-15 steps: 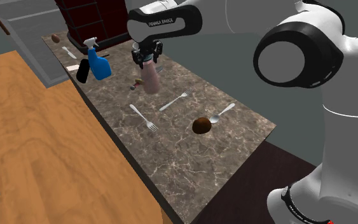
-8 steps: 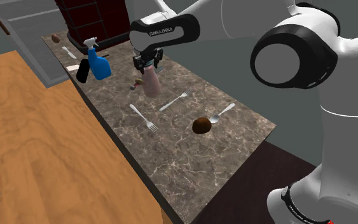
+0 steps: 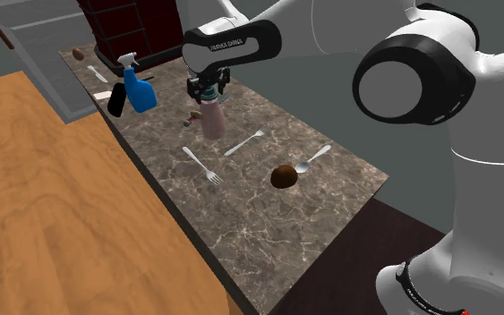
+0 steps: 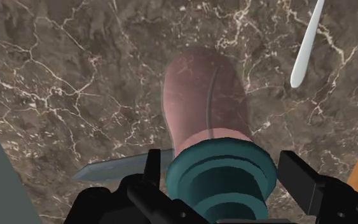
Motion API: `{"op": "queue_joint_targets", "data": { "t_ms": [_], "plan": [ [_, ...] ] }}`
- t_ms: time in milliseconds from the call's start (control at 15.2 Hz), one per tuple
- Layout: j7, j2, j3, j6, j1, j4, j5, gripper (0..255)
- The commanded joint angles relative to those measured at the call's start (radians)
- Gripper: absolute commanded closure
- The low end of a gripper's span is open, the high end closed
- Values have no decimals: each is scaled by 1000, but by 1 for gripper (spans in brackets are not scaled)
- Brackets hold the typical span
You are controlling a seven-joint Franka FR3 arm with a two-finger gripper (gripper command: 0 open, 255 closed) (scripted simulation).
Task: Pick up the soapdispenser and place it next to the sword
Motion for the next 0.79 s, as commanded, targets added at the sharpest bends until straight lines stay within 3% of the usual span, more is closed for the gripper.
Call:
{"op": "queue_joint_targets", "data": {
  "t_ms": [0, 198, 462, 726],
  "plan": [
    [0, 0, 0, 0, 0, 0, 0, 0],
    [0, 0, 0, 0, 0, 1, 0, 0],
    [-3, -72, 4, -80, 0, 8, 6, 0],
    [-3, -72, 4, -80, 0, 8, 6, 0]
  ]
}}
